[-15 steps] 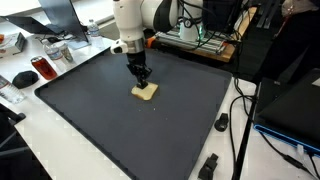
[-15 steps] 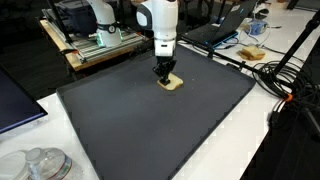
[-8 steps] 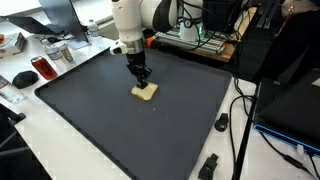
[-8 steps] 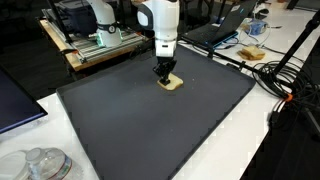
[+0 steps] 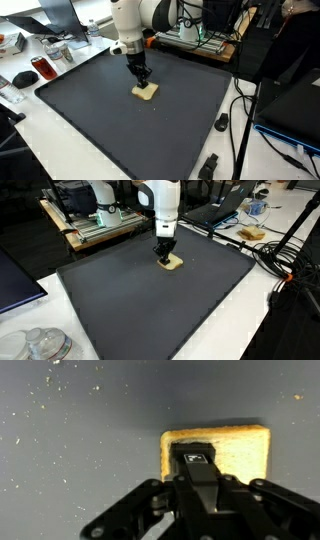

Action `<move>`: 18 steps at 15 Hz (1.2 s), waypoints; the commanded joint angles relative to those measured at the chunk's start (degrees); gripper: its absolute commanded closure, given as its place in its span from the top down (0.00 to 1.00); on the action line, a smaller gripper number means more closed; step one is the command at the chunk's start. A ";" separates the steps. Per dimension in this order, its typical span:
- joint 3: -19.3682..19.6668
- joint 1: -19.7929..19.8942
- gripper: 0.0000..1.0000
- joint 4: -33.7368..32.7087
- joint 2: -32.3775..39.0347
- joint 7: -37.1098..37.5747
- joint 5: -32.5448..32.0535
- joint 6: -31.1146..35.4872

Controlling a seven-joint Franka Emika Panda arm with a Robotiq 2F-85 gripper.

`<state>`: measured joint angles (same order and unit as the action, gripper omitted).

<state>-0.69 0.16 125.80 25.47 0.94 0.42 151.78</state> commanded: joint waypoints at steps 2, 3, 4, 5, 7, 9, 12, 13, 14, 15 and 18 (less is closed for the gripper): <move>0.26 -1.00 0.06 1.51 -2.89 0.84 -0.28 -3.70; 0.28 -1.16 0.06 1.81 -3.55 0.86 -0.43 -4.11; 0.30 -1.37 0.06 2.20 -4.49 0.99 -0.54 -4.71; 0.22 -1.46 0.06 2.45 -5.24 0.90 -0.51 -4.92; 0.29 -1.86 0.06 3.01 -7.07 1.22 -0.69 -5.64; 0.41 -2.26 0.06 3.54 -8.67 1.66 -1.00 -5.92; 0.52 -2.47 0.06 3.72 -9.95 2.50 -1.28 -6.66; 0.36 -2.29 0.06 3.62 -10.16 2.26 -1.02 -7.03; 0.60 -2.36 0.06 3.47 -10.17 2.86 -1.26 -7.10; 0.89 -2.55 0.06 3.42 -10.11 3.80 -1.67 -6.87; 2.48 -4.46 0.06 3.08 -9.20 9.50 -5.78 -6.22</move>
<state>-0.32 -1.85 128.02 17.03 4.51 -0.98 145.71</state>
